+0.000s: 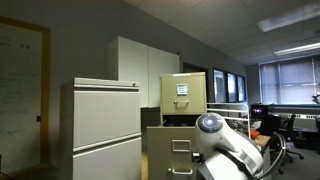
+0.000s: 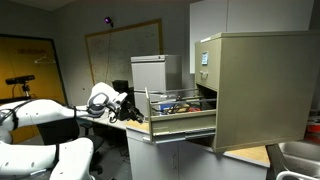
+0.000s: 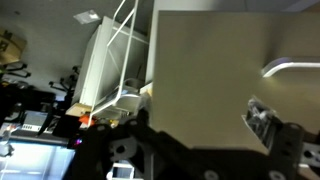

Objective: Open the bottom drawer of the right cabinet

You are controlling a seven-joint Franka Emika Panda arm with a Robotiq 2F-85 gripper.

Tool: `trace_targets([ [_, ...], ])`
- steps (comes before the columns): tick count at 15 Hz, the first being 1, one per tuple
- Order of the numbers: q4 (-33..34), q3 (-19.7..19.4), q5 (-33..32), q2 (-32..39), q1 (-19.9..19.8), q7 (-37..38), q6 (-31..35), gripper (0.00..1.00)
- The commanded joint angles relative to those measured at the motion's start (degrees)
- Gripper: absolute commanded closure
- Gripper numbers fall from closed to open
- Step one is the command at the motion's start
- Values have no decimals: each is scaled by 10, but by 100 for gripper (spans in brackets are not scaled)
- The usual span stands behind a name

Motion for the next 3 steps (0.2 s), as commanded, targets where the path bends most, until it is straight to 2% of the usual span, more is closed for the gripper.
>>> trace_targets([
  [1, 28, -90, -147, -39, 61, -22, -133, 0],
  [3, 41, -149, -185, -5, 115, -69, -166, 0],
])
